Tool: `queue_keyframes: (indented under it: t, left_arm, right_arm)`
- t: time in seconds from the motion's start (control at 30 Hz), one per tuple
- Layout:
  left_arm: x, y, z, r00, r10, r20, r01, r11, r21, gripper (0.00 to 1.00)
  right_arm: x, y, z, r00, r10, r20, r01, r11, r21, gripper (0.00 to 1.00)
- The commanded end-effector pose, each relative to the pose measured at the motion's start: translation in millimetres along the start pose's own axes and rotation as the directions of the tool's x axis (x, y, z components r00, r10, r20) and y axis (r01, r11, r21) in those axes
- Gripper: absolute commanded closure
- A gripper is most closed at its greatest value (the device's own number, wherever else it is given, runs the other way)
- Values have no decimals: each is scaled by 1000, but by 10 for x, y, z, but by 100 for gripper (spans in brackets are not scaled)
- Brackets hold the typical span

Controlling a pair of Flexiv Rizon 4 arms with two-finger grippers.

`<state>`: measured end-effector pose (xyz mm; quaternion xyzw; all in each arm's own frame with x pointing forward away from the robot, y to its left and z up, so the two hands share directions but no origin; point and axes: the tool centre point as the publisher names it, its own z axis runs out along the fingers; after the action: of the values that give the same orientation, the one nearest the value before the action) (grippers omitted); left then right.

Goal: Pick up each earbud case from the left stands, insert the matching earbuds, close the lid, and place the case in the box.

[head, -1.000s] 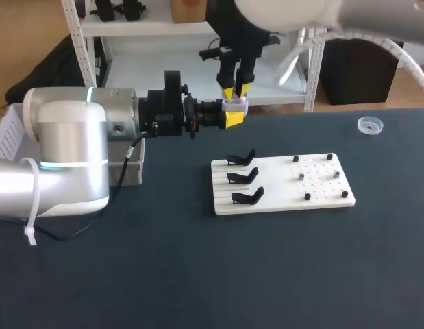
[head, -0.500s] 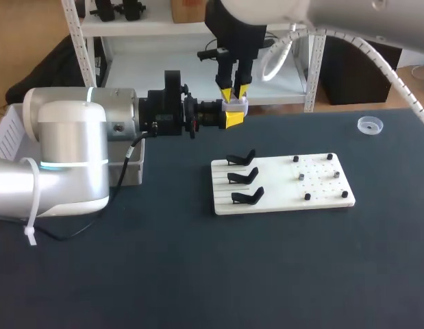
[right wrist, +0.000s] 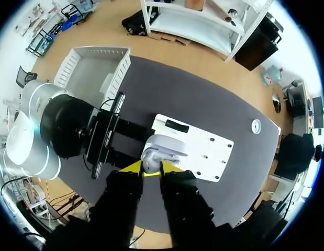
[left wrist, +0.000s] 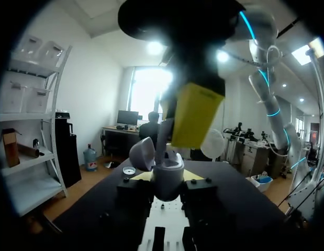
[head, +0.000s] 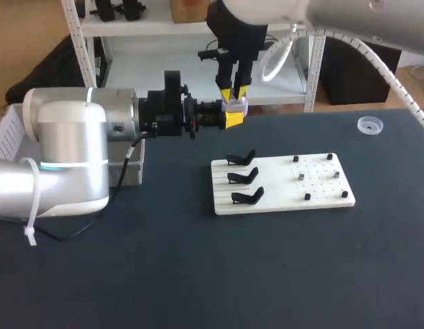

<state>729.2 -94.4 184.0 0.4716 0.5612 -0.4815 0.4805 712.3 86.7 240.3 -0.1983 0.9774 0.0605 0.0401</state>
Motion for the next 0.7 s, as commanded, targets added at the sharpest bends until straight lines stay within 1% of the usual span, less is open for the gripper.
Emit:
queue_keyframes:
  t: [0.03,0.27,0.5,0.7]
  left_arm:
    - [-5,-18,2,1000,2,3,-2,1000,-5,100]
    - [-5,-18,2,1000,2,3,-2,1000,-5,100]
    - [-5,-18,2,1000,2,3,-2,1000,-5,100]
    - [-5,-18,2,1000,2,3,-2,1000,-5,100]
  right_arm:
    - [19,3,22,1000,-1,1,1,1000,0,100]
    - [37,23,14,1000,-4,3,4,1000,-3,100]
    - [57,33,98,1000,-4,-4,4,1000,2,100]
    - [69,46,113,1000,-7,-2,7,1000,6,100]
